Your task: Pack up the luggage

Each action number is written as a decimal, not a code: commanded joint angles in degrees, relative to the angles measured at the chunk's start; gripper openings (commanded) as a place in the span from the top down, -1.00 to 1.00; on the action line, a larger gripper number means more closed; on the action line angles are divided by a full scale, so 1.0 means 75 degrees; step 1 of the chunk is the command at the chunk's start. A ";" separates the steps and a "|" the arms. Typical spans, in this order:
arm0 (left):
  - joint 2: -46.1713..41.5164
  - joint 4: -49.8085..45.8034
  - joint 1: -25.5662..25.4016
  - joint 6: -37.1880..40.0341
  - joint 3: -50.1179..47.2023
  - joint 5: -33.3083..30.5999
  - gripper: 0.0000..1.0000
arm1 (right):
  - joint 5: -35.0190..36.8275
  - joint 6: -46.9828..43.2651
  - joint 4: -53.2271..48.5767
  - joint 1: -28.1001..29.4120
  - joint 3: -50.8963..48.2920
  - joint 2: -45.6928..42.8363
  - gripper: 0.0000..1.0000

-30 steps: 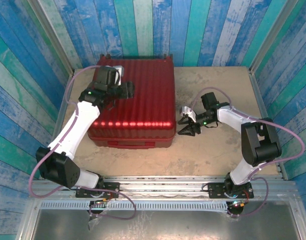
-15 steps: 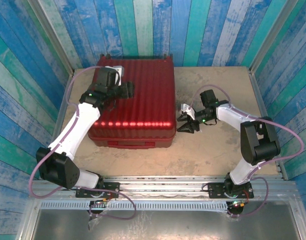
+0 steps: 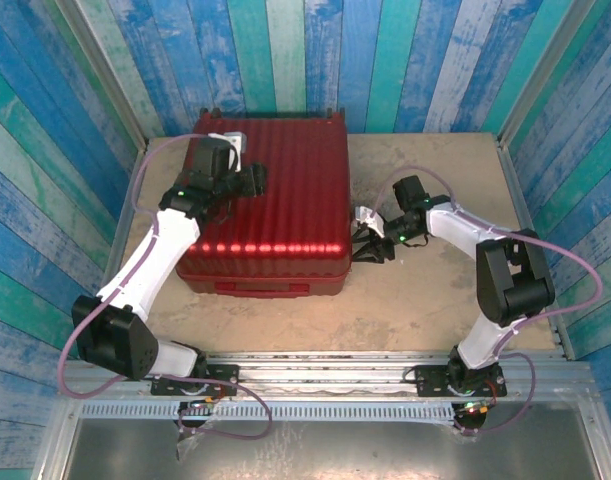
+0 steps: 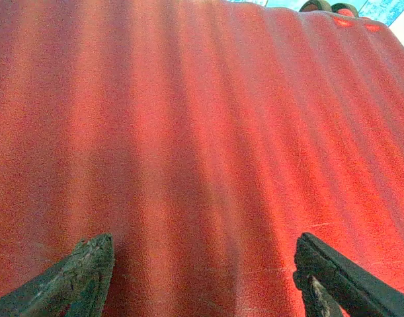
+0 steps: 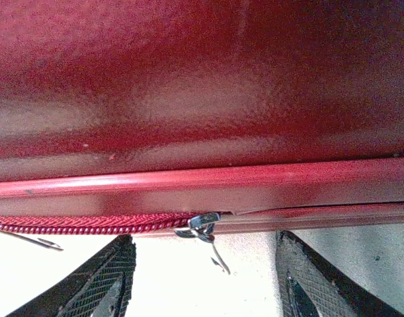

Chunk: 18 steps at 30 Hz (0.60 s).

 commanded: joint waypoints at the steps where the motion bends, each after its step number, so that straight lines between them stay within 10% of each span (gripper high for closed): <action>1: 0.0537 -0.1717 -0.0070 -0.0294 -0.0659 0.0634 -0.47 | 0.0028 -0.0168 -0.0321 0.0049 0.0165 0.0093 -0.11; 18: 0.0415 -0.0721 -0.0069 -0.0604 -0.1413 0.1513 -0.17 | 0.0010 -0.0079 -0.0319 0.0142 0.0154 -0.0143 0.25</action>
